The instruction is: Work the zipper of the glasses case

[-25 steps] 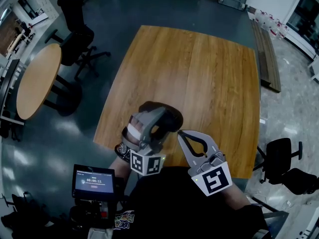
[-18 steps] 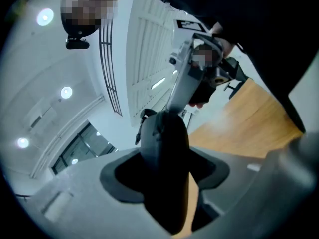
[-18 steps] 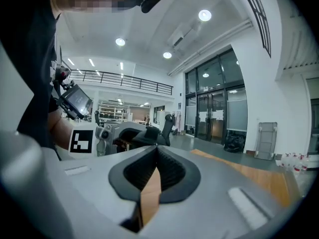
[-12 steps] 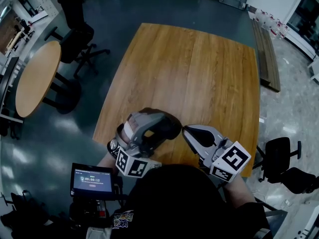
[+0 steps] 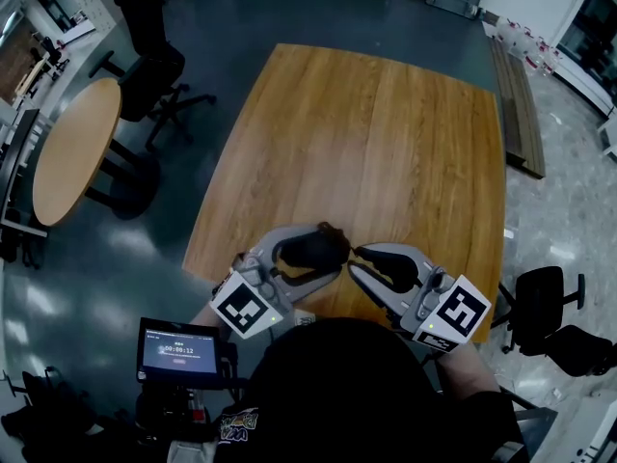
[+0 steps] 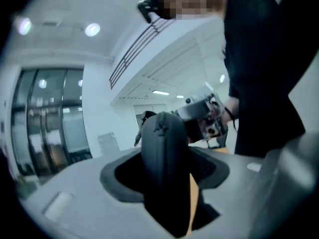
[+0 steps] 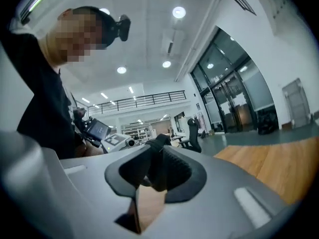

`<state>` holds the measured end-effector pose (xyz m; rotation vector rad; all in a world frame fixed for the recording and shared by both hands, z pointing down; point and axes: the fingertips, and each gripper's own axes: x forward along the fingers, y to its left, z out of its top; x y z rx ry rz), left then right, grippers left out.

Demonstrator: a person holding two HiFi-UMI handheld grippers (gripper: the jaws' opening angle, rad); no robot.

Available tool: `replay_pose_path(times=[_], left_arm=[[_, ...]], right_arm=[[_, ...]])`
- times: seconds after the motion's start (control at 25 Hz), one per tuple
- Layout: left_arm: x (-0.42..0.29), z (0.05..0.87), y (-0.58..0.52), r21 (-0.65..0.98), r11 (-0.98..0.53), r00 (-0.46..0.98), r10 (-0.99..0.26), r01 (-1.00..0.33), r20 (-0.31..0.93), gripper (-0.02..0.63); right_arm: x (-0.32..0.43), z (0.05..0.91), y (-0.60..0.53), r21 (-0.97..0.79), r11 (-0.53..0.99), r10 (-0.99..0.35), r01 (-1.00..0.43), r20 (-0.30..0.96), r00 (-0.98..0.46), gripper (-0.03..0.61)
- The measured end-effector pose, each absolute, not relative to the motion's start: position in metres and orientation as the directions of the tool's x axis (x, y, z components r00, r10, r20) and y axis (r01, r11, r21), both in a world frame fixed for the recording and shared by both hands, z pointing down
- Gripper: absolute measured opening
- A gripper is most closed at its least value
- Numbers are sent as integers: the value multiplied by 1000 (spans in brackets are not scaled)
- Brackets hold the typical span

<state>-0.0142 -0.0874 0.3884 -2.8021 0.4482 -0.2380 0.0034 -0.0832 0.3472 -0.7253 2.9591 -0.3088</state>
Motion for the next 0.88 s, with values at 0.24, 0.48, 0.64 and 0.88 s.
replay_pose_path(times=[0.24,0.48,0.64,0.88], left_arm=[[-14,364,-76,414,-908,992,-107,-67,-74,265],[-24,351,-60,577,-799,979,67,170,-195,265],[-21,349,-48,612,-751,967,150,248,-208,265],[-25,353,-40,627,-728,960,205,279,-190,265]], right_arm=[[4,341,-76,105,861,-507,-498,87,-858,79],[2,351,-75,606,714,-561,-351,196,-804,78],[-2,346,-70,662,705,-501,-254,211,-839,69],[-18,347,-61,610,769,-404,-190,234,-885,77]])
